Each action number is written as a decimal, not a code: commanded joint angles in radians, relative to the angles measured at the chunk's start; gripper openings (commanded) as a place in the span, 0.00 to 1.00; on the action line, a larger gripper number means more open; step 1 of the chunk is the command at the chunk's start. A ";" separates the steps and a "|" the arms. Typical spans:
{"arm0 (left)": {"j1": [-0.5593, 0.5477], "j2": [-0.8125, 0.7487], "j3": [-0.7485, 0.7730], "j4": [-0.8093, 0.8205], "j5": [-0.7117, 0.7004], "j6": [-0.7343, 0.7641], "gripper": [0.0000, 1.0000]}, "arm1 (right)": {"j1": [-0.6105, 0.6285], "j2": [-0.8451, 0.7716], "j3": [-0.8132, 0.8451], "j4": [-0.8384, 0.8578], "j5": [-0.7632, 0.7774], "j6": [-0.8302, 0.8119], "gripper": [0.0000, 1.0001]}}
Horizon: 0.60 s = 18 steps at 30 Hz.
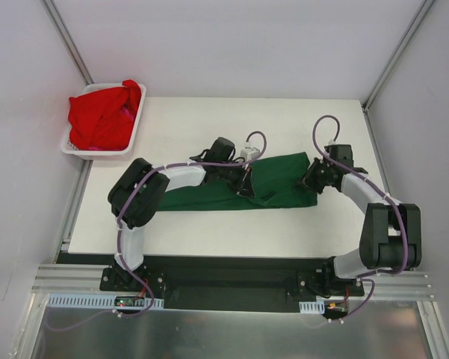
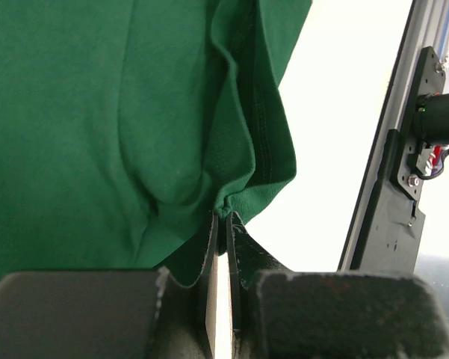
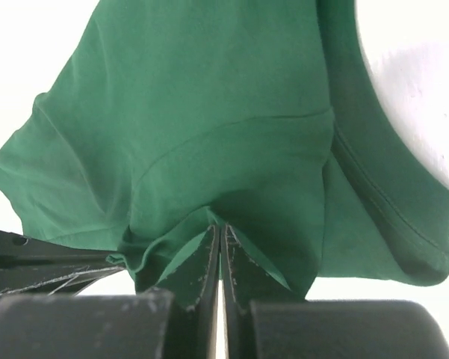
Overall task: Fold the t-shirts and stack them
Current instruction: Fold the tshirt
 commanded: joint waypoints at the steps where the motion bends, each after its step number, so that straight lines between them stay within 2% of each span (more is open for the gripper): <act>1: 0.028 -0.048 -0.026 0.028 0.000 0.004 0.00 | 0.014 0.026 0.060 0.027 0.029 0.019 0.01; 18: 0.085 0.014 -0.011 0.056 0.007 -0.007 0.00 | 0.016 0.089 0.119 0.020 0.062 0.007 0.01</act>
